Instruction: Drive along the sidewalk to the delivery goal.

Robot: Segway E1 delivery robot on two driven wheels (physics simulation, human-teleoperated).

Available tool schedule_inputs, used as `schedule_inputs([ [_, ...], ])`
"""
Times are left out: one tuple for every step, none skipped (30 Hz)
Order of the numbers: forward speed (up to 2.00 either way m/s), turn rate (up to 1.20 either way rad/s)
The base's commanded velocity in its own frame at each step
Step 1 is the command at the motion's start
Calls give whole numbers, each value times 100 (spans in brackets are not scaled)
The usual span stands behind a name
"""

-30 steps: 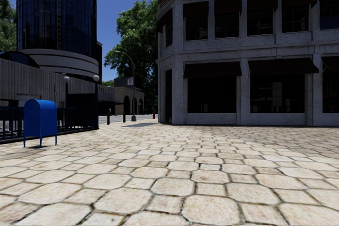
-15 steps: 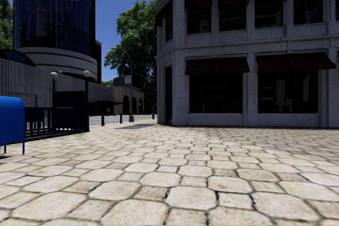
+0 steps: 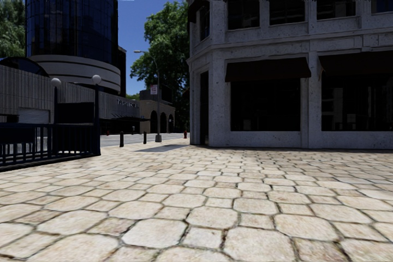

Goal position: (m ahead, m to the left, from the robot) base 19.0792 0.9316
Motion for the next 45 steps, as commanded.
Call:
schedule_inputs([
  [200,33],
  [200,33],
  [200,33],
  [200,33],
  [200,33],
  [200,33],
  [200,33],
  [200,33],
  [200,33],
  [200,33],
  [200,33],
  [200,33],
  [200,33],
  [200,33],
  [200,33],
  [200,33],
  [200,33],
  [200,33],
  [200,33],
  [200,33],
  [200,33],
  [200,33],
  [200,33],
  [200,33],
  [200,33],
  [200,33],
  [200,33],
  [200,33],
  [200,33],
  [200,33],
  [200,33],
  [200,33],
  [200,33],
  [200,33],
  [200,33],
  [200,33],
  [200,33],
  [200,33],
  [200,33],
  [200,33],
  [200,33],
  [200,33],
  [200,33],
  [200,33],
  [200,33],
])
